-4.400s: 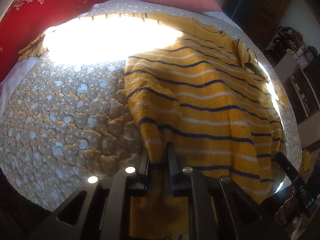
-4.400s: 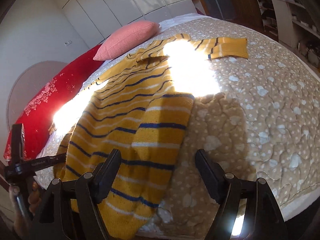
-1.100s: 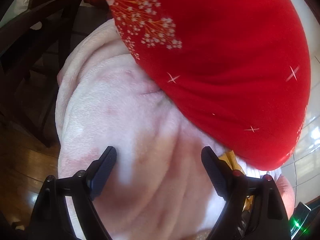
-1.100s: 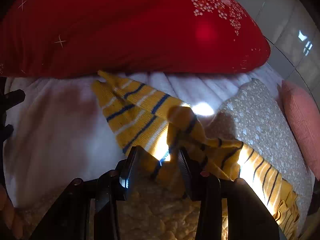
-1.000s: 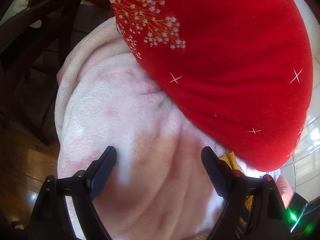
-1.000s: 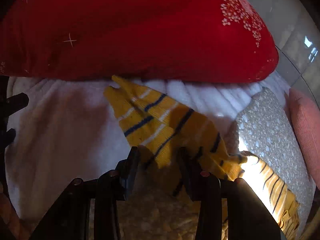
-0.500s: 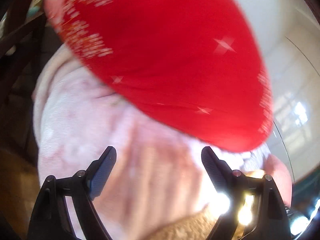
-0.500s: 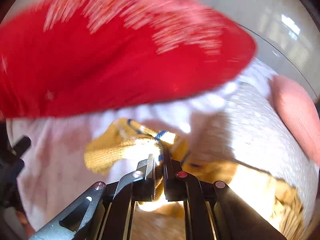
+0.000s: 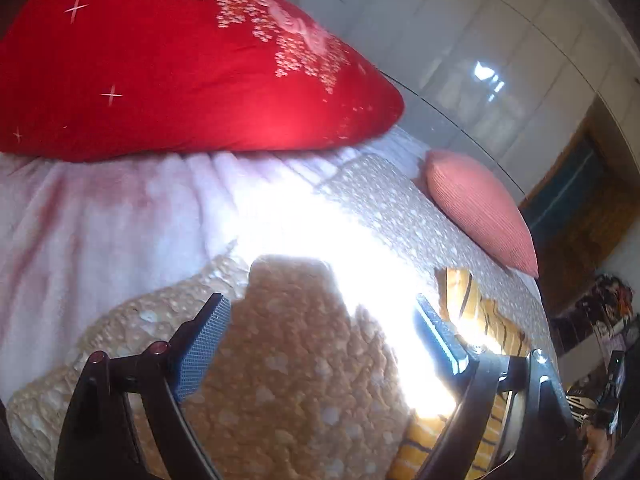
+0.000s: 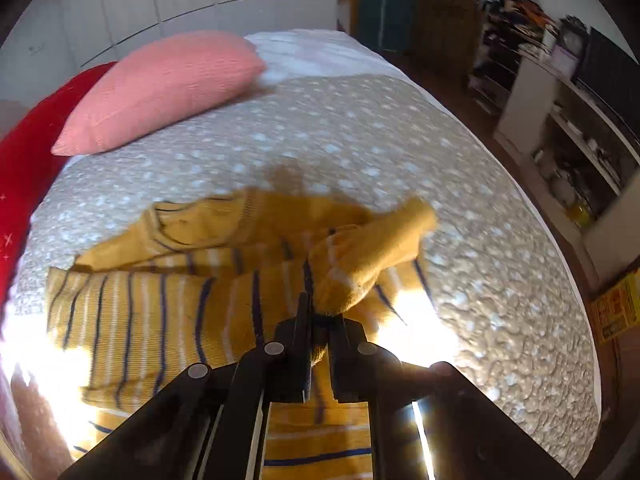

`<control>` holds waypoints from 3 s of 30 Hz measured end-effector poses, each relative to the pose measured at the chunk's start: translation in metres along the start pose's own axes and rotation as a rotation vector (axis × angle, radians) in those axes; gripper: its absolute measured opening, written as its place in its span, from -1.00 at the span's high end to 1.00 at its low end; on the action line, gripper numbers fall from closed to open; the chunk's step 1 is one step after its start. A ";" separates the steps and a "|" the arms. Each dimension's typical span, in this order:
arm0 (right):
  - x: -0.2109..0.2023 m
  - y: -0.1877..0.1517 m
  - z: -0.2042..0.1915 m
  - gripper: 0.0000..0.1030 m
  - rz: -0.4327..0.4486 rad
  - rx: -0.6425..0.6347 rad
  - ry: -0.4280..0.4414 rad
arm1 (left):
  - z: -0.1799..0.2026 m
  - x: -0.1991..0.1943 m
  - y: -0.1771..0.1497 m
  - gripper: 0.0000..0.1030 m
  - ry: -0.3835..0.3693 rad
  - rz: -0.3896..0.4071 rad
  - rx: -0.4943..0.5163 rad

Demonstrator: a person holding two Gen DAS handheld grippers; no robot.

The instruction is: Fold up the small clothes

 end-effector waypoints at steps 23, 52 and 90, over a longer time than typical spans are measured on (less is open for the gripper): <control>0.041 -0.030 0.002 0.58 -0.153 0.105 0.157 | 0.055 0.051 -0.073 -0.72 -0.125 -0.285 0.141; -0.071 -0.156 -0.156 0.21 -0.039 -0.399 0.488 | 0.045 0.058 -0.079 -0.72 -0.166 -0.359 0.068; -0.118 -0.323 0.031 0.00 -0.097 -0.003 0.911 | 0.081 -0.072 -0.227 -0.24 -0.323 -0.560 0.171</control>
Point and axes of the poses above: each gripper's, at about its wrist camera, not at the fingertips, and x roughly the way its jaws point, z to its right, y to its top, the point moved 10 cm from there along x, roughly the way its jaws point, and after that the axes turned 7 degrees about -y, right-handed, at the moved point
